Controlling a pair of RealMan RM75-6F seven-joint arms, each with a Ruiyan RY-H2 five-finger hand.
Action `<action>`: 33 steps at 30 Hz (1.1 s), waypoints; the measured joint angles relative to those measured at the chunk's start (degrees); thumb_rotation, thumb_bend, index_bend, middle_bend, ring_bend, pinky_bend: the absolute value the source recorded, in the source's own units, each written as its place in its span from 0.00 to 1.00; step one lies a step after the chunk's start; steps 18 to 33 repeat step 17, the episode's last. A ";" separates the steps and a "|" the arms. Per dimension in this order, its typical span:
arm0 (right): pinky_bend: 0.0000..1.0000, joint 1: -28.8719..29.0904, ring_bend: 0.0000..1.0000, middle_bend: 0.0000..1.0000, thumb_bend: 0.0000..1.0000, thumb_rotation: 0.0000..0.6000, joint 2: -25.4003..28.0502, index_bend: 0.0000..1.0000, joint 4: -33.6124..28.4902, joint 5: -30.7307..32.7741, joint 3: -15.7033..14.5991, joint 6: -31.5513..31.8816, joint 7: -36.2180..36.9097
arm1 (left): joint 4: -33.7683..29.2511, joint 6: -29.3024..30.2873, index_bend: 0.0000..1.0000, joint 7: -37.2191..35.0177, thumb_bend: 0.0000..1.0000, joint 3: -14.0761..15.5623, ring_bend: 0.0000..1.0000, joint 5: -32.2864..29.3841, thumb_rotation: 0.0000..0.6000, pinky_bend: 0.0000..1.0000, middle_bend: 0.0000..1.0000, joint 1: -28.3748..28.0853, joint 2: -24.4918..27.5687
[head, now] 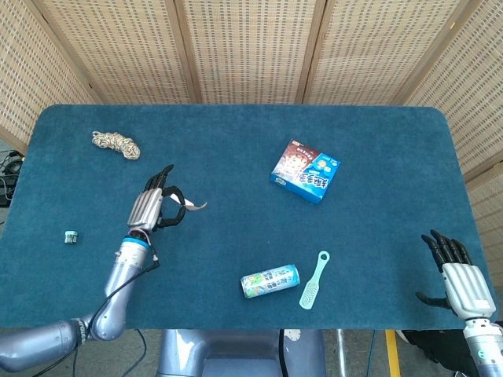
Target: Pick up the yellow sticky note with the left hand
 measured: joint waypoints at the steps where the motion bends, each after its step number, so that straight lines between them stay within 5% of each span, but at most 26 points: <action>1: 0.00 -0.03 0.00 0.00 0.00 1.00 0.00 0.00 -0.10 -0.09 -0.01 0.13 -0.14 | -2.01 -1.24 0.58 -2.16 0.46 -0.36 0.00 -0.69 1.00 0.00 0.00 0.58 1.82; 13: 0.00 -0.18 0.00 0.00 0.00 1.00 -0.16 0.00 -0.82 -0.45 -0.13 0.59 -1.44 | -14.82 -13.33 0.58 -18.20 0.46 -2.05 0.00 0.37 1.00 0.00 0.00 2.77 13.66; 33: 0.00 -0.21 0.00 0.00 0.00 1.00 -0.16 0.00 -0.86 -0.40 -0.08 0.69 -1.47 | -17.67 -14.52 0.58 -20.94 0.46 -2.29 0.00 1.64 1.00 0.00 0.00 2.58 15.22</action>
